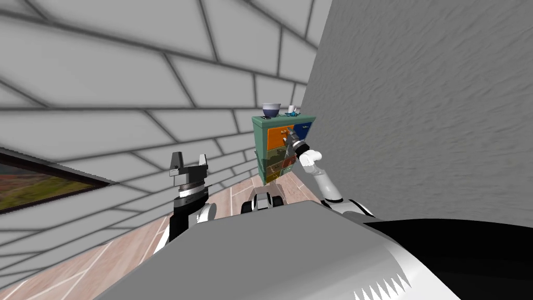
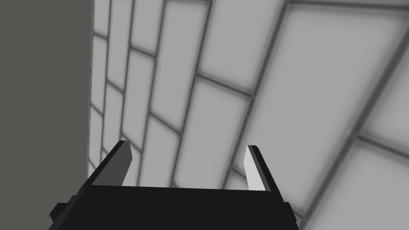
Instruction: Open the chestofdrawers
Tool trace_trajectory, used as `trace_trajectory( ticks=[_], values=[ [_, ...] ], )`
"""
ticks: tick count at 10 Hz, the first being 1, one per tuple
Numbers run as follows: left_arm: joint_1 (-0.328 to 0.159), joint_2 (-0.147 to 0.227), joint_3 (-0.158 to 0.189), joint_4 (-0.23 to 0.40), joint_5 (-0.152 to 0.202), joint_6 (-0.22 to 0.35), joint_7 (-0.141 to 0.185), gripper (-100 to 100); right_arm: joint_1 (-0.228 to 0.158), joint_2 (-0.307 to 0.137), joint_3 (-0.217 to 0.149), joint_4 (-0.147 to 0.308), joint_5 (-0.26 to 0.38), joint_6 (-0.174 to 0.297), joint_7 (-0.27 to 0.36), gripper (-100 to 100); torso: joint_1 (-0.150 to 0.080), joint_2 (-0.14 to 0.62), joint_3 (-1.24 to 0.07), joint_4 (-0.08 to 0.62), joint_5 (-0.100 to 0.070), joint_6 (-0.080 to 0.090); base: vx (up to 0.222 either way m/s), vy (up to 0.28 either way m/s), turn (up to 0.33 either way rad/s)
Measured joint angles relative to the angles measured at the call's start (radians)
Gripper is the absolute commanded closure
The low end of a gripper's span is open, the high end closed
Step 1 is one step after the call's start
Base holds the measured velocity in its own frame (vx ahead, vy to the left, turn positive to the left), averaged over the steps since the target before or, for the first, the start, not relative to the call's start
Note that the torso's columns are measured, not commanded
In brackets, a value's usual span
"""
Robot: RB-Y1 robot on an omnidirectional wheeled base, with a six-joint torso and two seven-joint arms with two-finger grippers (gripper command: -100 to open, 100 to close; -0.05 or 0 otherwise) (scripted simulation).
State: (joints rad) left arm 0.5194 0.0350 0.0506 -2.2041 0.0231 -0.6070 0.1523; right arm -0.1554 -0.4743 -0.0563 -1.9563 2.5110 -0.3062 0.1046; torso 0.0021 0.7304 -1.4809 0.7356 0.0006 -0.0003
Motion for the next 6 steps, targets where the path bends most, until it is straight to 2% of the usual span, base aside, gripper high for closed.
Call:
trace_trajectory(
  ticks=[2,3,6],
  values=[
    [0.000,0.000,0.000,0.000,0.000,0.000,0.000,0,-0.014,-0.006,-0.009,-0.001,-0.002,-0.013,-0.005,-100,-0.002,0.012,0.008,0.004,-0.001,0.000,0.077,0.043,-0.001],
    [0.000,0.000,0.000,0.000,0.000,0.000,0.000,0,-0.016,-0.007,-0.010,-0.001,-0.002,-0.018,-0.007,100,-0.003,0.013,0.008,0.004,-0.001,0.000,0.013,0.006,0.002],
    [-0.001,0.000,0.000,0.000,0.000,0.000,0.000,0,-0.016,-0.010,-0.009,-0.011,-0.004,-0.024,-0.012,100,-0.005,0.016,0.011,0.005,-0.001,0.001,-0.158,-0.050,-0.036]
  ],
)
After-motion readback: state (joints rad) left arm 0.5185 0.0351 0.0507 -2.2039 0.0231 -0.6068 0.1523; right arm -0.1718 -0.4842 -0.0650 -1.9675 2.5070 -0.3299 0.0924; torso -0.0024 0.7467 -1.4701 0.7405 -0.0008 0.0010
